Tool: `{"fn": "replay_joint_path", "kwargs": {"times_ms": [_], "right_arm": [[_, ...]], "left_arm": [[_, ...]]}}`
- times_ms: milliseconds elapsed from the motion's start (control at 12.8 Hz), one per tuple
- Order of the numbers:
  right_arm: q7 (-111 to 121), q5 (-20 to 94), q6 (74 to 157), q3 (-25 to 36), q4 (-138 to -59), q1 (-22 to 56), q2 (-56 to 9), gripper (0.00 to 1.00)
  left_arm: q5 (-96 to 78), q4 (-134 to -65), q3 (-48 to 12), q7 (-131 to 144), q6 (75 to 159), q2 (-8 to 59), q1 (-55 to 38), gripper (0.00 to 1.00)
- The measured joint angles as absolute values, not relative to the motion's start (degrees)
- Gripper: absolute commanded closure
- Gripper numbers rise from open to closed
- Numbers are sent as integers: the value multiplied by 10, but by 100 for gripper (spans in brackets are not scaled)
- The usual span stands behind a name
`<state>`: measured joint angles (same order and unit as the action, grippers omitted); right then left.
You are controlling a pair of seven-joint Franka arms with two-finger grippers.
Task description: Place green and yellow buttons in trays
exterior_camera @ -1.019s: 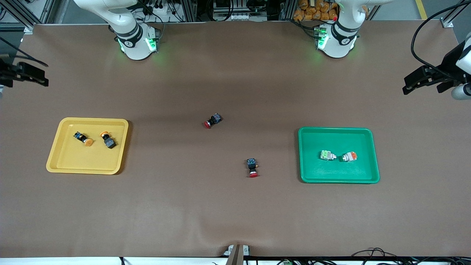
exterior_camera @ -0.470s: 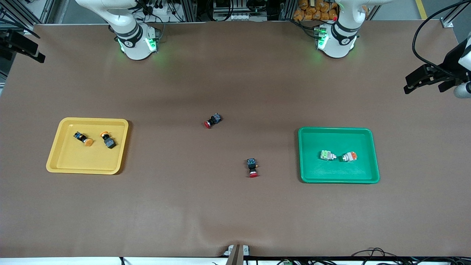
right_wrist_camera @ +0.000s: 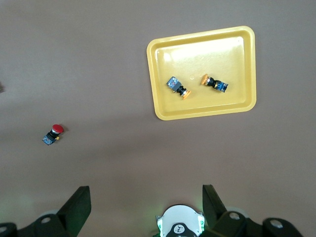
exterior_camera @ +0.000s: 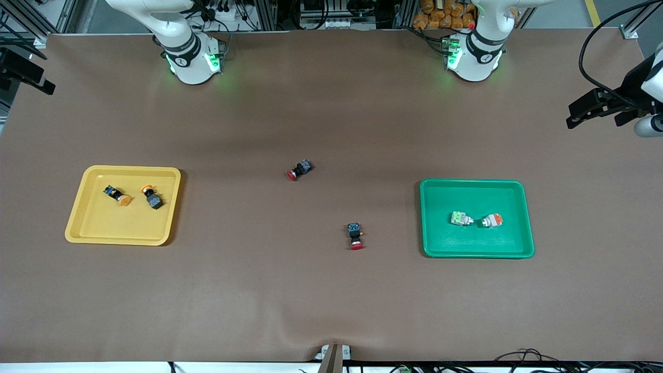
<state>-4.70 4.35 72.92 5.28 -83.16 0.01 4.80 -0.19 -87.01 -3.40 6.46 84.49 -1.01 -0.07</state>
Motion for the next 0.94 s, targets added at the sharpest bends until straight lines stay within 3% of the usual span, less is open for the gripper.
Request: {"fn": "replay_joint_path", "kwargs": {"times_ms": [940], "right_arm": [[-47, 45, 731, 52, -837, 15, 50, 0]], "left_arm": [[-2, -854, -35, 63, 844, -10, 0, 0]]}}
